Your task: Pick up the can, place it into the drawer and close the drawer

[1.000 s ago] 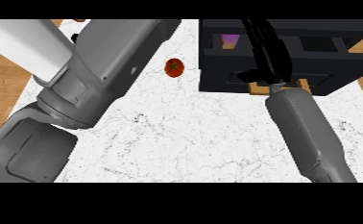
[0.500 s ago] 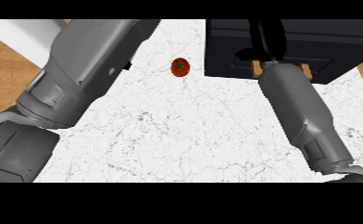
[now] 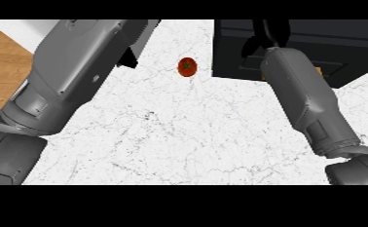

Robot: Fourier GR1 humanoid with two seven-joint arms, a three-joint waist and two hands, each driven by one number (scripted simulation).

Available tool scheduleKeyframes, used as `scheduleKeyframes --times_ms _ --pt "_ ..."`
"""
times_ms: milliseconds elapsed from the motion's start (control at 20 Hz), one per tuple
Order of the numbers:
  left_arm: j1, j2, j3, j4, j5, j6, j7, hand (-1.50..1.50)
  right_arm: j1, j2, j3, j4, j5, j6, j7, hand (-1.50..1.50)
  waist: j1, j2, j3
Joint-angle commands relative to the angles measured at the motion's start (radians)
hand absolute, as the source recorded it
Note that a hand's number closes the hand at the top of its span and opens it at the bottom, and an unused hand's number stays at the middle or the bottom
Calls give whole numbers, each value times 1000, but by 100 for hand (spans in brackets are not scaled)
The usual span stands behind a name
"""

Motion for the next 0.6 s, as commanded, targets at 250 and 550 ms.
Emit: scheduleKeyframes --times_ms 250,550 --pt "91 52 -14 -144 -6 -12 43 -150 -138 -2 -107 38 -110 21 -91 -150 17 -5 -1" --pt "158 123 -5 -226 6 -57 69 -150 -150 13 -155 53 -152 0 -150 -150 21 -3 -1"
